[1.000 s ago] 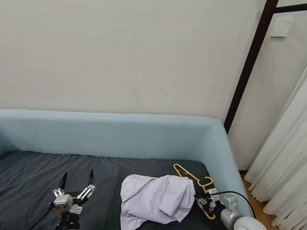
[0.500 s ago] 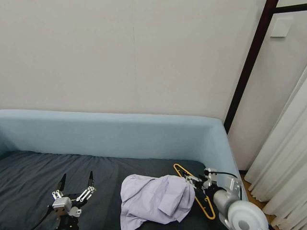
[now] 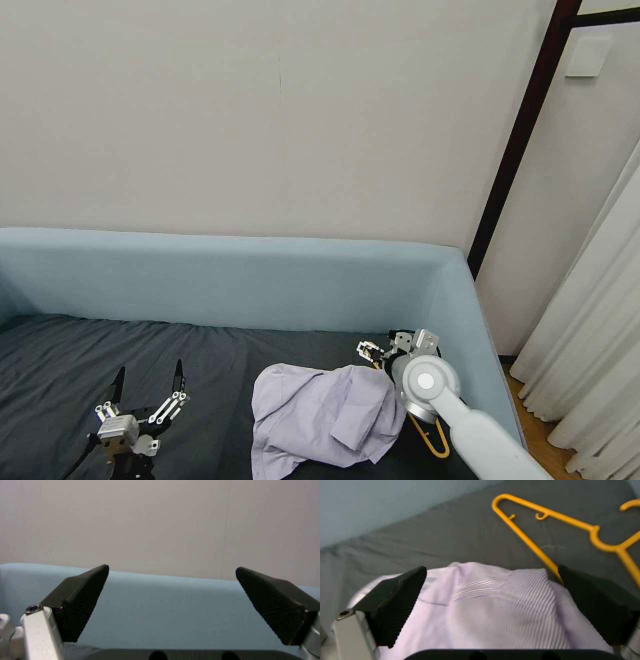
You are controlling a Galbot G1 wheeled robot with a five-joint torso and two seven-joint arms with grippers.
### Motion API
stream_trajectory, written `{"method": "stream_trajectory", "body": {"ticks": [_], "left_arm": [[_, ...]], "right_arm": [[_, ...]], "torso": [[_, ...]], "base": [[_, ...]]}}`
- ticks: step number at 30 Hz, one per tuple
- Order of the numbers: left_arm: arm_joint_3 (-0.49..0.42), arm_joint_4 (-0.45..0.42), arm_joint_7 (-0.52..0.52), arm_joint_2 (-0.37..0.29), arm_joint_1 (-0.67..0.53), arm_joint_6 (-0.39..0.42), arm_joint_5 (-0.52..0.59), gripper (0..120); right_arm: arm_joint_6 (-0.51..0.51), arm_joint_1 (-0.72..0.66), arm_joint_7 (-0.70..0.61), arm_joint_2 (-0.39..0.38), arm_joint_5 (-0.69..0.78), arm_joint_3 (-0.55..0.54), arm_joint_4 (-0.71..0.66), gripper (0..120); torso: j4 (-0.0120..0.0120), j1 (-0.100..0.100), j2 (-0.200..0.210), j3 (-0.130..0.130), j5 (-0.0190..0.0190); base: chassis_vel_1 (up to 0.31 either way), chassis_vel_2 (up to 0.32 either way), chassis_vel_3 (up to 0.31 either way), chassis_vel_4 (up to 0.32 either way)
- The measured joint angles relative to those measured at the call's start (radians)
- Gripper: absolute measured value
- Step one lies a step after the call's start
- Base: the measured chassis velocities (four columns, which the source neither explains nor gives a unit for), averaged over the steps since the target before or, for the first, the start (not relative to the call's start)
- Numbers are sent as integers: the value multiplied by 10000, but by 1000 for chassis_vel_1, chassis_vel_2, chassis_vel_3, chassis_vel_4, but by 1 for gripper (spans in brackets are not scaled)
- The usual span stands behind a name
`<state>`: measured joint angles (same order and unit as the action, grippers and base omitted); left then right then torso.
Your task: Pick up the clothes from the sofa and hang them on the clothes hanger.
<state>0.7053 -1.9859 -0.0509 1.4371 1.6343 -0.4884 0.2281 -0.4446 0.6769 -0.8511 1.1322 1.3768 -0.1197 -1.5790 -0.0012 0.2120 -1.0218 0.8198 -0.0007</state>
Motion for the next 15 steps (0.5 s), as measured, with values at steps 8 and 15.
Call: {"method": "stream_trajectory", "body": {"ticks": [8, 15], "left_arm": [[41, 163, -20, -12, -131, -20, 28, 100], [-60, 385, -31, -42, -318, -34, 46, 100]], "right_arm": [[-1086, -269, 673, 435, -1448, -169, 1408, 95], [-1545, 147, 1162, 175, -1627, -230, 1001, 69]], "torso": [[2, 0, 0, -1, 0], [0, 0, 0, -2, 1]], "base": [[0, 0, 0, 0], [0, 0, 0, 0]]}}
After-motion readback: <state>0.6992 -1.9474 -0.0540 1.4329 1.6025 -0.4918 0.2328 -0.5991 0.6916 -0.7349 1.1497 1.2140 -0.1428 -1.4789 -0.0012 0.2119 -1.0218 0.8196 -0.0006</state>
